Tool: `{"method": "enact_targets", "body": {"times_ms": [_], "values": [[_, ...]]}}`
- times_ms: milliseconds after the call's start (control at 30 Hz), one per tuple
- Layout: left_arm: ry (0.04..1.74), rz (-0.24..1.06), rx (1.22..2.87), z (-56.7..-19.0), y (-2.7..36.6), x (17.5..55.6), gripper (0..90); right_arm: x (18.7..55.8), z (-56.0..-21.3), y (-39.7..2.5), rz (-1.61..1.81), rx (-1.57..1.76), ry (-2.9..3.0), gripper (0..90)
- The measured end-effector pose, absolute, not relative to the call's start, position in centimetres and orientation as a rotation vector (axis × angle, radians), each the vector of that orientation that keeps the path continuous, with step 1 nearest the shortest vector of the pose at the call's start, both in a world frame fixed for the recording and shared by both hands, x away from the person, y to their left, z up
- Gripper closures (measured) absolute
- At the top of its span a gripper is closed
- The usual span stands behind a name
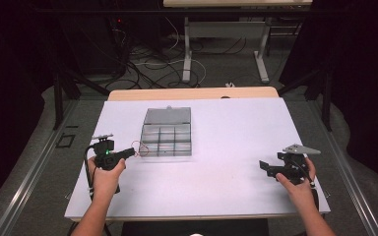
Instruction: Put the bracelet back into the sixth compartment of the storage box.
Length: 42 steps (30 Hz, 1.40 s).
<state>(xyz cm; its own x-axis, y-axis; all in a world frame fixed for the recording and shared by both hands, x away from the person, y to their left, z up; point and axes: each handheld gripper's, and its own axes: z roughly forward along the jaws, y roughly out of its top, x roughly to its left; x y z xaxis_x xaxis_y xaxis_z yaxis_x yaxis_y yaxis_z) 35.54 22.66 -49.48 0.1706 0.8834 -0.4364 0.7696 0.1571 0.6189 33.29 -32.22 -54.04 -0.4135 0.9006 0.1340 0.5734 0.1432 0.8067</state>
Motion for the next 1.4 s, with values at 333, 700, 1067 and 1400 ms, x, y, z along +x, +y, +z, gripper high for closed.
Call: {"method": "enact_targets", "body": {"times_ms": [333, 700, 1067, 1400], "values": [[1.584, 0.169, 1.651, -49.2, 21.2, 36.0, 90.0, 33.3, -54.0, -32.2, 1.162, 1.397, 2.054, 14.7], [1.556, 0.149, 1.678, -48.6, 19.5, 36.8, 90.0, 33.3, -54.0, -32.2, 1.157, 1.393, 2.068, 13.3], [1.543, 0.136, 1.691, -48.2, 18.3, 37.6, 90.0, 33.2, -54.0, -32.0, 1.159, 1.392, 2.083, 10.2], [1.530, 0.135, 1.689, -48.2, 17.1, 38.4, 90.0, 33.3, -54.1, -32.1, 1.145, 1.377, 2.101, 6.2]]}}
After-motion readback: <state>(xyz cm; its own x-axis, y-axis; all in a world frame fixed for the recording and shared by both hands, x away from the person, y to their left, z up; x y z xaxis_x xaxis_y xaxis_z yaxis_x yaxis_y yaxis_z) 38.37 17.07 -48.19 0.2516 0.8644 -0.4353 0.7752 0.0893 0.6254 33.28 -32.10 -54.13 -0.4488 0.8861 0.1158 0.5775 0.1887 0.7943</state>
